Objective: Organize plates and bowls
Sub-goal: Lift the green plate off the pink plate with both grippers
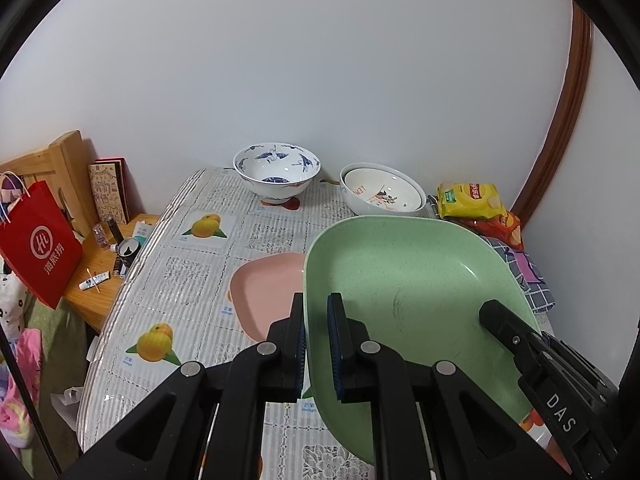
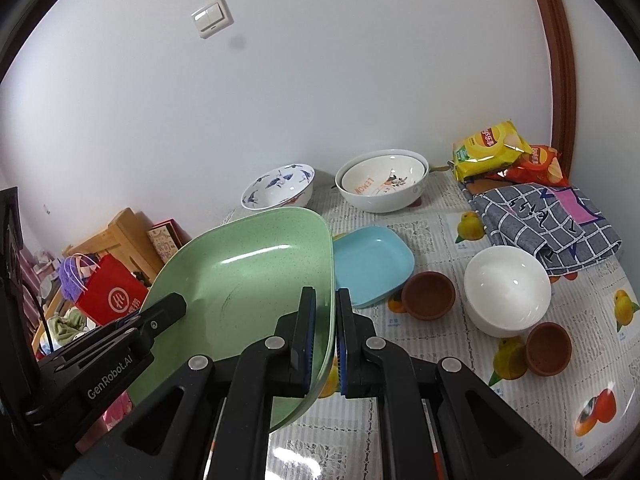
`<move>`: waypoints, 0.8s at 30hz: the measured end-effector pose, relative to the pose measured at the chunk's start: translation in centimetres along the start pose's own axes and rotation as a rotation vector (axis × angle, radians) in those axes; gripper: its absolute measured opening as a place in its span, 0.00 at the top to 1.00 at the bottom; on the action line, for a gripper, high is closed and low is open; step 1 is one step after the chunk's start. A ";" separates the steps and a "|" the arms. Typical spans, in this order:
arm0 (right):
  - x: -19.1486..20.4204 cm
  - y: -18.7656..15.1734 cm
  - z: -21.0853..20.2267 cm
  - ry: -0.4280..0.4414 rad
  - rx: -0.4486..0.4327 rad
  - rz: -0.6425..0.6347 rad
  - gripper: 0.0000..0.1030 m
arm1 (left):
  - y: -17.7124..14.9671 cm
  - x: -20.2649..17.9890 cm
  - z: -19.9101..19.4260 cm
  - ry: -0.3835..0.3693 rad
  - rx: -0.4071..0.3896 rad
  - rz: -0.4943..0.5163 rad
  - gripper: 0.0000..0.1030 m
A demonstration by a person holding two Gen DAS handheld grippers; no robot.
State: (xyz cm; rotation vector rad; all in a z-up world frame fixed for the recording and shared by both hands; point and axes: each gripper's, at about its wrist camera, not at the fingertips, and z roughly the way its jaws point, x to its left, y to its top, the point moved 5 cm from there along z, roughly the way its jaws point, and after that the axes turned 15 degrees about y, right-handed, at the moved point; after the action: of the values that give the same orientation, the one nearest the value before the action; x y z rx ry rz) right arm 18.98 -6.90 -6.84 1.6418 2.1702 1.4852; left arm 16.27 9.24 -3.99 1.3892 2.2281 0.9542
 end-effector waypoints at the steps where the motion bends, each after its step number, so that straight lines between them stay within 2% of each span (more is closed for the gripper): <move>1: 0.0 0.1 0.1 0.001 0.001 0.000 0.91 | 0.1 0.0 0.1 -0.002 0.001 -0.002 0.90; 24: -0.7 0.4 2.8 -0.019 0.029 0.001 0.91 | 0.0 0.3 3.2 -0.010 0.042 -0.019 0.90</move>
State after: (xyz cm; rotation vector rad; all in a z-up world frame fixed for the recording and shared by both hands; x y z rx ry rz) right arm 21.09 -5.68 -8.40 1.6590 2.1915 1.4392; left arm 18.05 10.70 -6.21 1.3858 2.2627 0.8973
